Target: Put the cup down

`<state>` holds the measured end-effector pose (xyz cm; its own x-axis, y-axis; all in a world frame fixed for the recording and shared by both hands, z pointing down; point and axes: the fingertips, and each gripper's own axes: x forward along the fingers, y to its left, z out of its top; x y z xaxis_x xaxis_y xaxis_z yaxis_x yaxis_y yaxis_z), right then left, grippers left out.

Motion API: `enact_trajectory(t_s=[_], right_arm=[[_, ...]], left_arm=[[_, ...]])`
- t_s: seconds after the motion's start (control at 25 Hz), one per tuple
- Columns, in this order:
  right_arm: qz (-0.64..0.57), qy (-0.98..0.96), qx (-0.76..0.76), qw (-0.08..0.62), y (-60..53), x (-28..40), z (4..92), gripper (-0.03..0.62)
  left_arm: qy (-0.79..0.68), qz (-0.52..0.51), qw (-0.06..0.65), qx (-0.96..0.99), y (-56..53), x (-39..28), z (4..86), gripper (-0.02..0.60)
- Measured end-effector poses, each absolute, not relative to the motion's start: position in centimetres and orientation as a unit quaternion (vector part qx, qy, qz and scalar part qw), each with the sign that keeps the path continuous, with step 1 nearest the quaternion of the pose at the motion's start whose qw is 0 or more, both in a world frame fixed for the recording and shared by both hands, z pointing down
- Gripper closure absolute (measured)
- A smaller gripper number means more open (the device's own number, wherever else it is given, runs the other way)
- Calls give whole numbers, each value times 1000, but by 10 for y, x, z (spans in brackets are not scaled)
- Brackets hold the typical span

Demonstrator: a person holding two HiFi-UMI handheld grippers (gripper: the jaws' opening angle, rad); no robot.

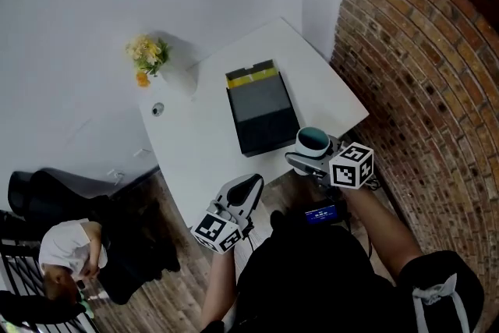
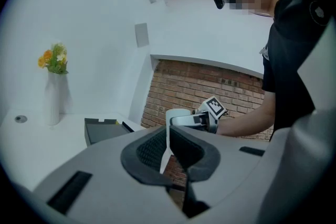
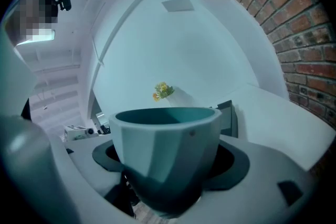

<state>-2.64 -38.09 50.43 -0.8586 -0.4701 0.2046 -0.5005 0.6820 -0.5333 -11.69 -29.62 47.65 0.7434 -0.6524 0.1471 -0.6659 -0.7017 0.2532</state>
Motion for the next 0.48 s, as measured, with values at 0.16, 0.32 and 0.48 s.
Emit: enact_trajectory(t_s=[0.16, 0.32, 0.48], right_arm=[[293, -913, 279, 41, -413, -39, 522, 187], [259, -918, 294, 67, -449, -57, 532, 187], [216, -921, 311, 91, -485, -72, 538, 187]], left_arm=[[-369, 28, 151, 916, -297, -124, 480, 555], [-381, 32, 156, 911, -304, -132, 481, 555], [-388, 31, 161, 907, -311, -139, 483, 555]])
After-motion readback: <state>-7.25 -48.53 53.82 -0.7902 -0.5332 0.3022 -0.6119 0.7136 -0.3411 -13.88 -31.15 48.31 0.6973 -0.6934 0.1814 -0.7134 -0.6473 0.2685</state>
